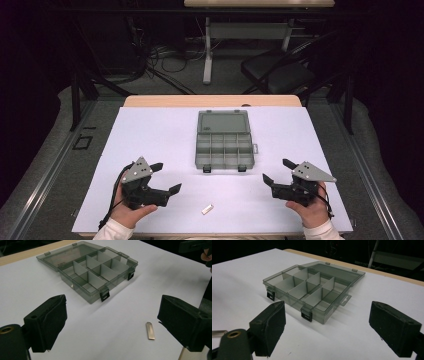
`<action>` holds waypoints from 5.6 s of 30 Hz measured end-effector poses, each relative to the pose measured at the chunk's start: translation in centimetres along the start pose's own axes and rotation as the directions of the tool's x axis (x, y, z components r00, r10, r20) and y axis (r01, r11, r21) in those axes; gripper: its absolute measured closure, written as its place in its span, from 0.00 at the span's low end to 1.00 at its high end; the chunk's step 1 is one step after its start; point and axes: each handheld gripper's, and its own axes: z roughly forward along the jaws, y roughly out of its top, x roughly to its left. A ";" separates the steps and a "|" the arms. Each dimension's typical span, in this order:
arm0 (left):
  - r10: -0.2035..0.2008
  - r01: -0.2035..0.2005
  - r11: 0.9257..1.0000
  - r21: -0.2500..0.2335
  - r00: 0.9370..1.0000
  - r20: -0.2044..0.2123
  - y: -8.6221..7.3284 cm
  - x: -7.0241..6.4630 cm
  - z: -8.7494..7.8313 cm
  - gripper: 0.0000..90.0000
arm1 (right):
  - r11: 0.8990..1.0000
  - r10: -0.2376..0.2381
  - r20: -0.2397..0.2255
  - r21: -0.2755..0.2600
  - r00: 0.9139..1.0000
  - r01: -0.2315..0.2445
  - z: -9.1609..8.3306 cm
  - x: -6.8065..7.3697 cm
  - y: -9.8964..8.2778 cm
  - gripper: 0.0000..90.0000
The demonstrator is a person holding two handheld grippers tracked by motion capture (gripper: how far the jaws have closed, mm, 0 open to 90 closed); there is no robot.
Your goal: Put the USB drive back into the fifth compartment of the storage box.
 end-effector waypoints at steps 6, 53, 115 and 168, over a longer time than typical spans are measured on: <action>-0.023 0.023 0.999 0.038 1.000 -0.004 0.3 -0.3 -0.2 0.11 | 1.000 -0.010 -0.012 0.006 1.000 0.010 0.2 0.4 -0.1 0.15; -0.038 0.041 0.959 0.279 0.999 -0.018 2.5 -2.2 2.6 0.18 | 0.998 -0.059 -0.096 0.019 0.994 0.061 3.0 2.6 0.9 0.16; 0.079 -0.089 0.863 0.498 0.996 0.040 1.7 -6.3 9.9 0.44 | 0.992 -0.102 -0.138 0.054 0.985 0.110 3.3 3.3 0.5 0.16; 0.001 -0.011 0.845 0.535 1.000 0.018 -1.0 -8.1 11.6 0.82 | 0.990 -0.116 -0.149 0.063 0.982 0.127 3.5 3.4 0.3 0.17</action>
